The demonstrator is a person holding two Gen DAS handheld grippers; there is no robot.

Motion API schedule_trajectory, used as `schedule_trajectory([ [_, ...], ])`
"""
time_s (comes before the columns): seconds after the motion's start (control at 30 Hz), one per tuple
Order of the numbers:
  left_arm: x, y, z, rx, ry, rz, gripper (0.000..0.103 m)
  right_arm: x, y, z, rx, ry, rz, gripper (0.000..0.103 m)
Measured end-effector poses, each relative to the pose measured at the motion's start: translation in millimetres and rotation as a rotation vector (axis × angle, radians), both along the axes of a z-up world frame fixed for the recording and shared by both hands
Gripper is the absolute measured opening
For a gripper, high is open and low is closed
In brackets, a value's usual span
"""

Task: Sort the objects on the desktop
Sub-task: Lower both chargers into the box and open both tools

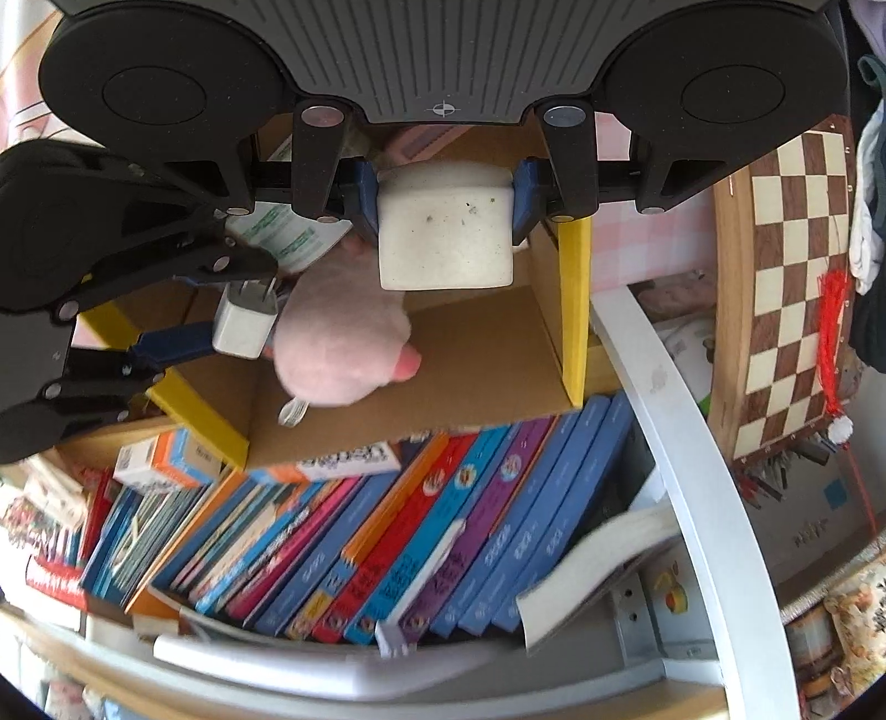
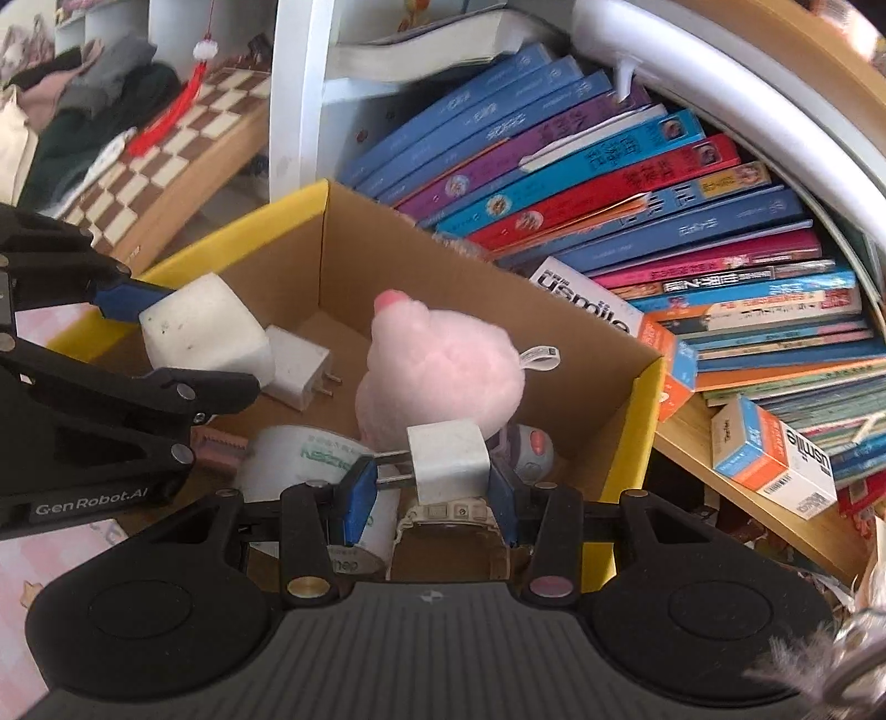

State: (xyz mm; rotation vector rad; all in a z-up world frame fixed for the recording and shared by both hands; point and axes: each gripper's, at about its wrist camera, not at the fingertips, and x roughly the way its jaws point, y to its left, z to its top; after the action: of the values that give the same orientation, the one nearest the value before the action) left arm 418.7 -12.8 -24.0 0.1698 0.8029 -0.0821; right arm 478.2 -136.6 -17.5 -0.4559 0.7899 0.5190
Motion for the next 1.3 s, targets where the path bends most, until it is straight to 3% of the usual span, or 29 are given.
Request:
schedule_trajectory([
  [0.4,13,-11,-18,0.08,0.025,-0.057,0.045,23,3,-21,-0.04,0.1,0.028,0.042],
  [0.8,17,-9,-17,0.069,0.017,-0.061,0.049,23,1,-19,-0.021,0.114,0.024,0.042],
  [1.07,10,-5,-10,0.066,-0.015,-0.033,0.065,21,1,-15,-0.006,0.091,0.007,0.044],
  [1.3,-3,0,4,0.048,-0.068,-0.01,0.07,16,-2,-4,0.036,0.061,-0.03,0.052],
])
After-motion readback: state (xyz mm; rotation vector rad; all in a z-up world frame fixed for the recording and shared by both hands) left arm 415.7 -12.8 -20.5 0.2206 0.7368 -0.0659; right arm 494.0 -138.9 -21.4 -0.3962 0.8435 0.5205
